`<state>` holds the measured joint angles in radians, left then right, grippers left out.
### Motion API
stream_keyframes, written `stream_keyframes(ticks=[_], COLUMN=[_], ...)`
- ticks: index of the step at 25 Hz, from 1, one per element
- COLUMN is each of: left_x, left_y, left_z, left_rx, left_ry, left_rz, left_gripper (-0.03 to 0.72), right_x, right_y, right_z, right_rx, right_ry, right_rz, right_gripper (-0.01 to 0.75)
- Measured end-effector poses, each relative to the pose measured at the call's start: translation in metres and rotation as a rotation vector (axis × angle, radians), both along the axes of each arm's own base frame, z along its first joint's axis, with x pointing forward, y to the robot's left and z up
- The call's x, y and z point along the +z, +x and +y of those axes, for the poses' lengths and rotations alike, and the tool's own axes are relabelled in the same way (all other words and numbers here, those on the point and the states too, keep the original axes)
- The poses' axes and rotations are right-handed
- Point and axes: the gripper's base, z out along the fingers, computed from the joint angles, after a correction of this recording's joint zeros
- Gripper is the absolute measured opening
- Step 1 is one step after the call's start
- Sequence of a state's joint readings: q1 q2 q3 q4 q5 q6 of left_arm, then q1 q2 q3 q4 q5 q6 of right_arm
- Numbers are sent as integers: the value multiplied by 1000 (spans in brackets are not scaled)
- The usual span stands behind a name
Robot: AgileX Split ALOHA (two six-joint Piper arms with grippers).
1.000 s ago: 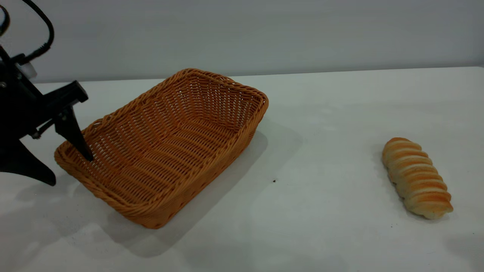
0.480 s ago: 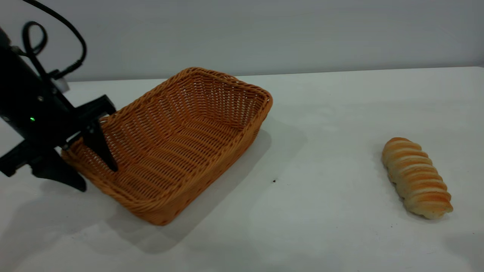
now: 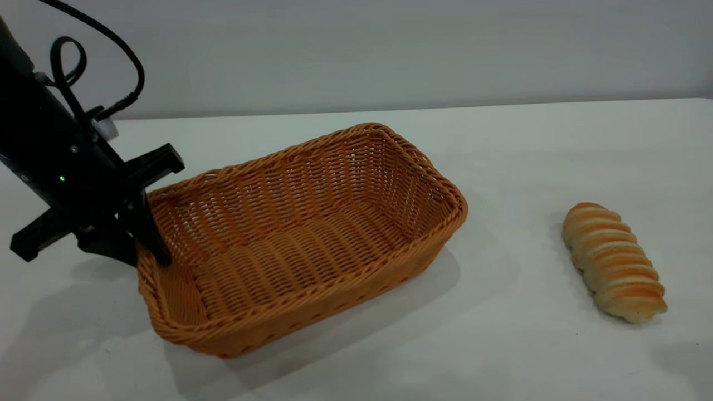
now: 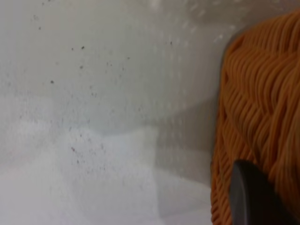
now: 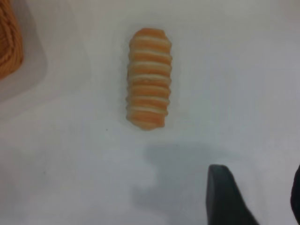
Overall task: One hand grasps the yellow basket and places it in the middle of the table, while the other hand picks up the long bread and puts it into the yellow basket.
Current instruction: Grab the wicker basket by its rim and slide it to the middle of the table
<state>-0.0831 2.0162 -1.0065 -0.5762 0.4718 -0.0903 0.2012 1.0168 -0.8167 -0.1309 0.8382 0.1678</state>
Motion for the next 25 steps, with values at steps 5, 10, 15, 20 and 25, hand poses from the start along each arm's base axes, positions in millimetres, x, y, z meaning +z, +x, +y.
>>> stream_keyframes(ticks=[5, 10, 15, 20, 25], left_x=[21, 42, 43, 37, 17], left_y=[7, 19, 16, 15, 17], left_z=[-1, -5, -6, -6, -8], left_rx=[-90, -214, -323, -419, -490], left_ry=[1, -22, -28, -26, -40], left_rz=[-88, -126, -118, -125, -106], left_gripper=[122, 122, 122, 122, 122], right_x=[0, 0, -1, -11, -28], right_y=[0, 0, 1, 11, 28], right_z=[0, 0, 0, 2, 8], right_rx=[0, 0, 1, 2, 2], right_ry=[0, -1, -1, -10, 7], right_rz=[0, -1, 3, 47, 99], right_gripper=[384, 384, 384, 384, 384])
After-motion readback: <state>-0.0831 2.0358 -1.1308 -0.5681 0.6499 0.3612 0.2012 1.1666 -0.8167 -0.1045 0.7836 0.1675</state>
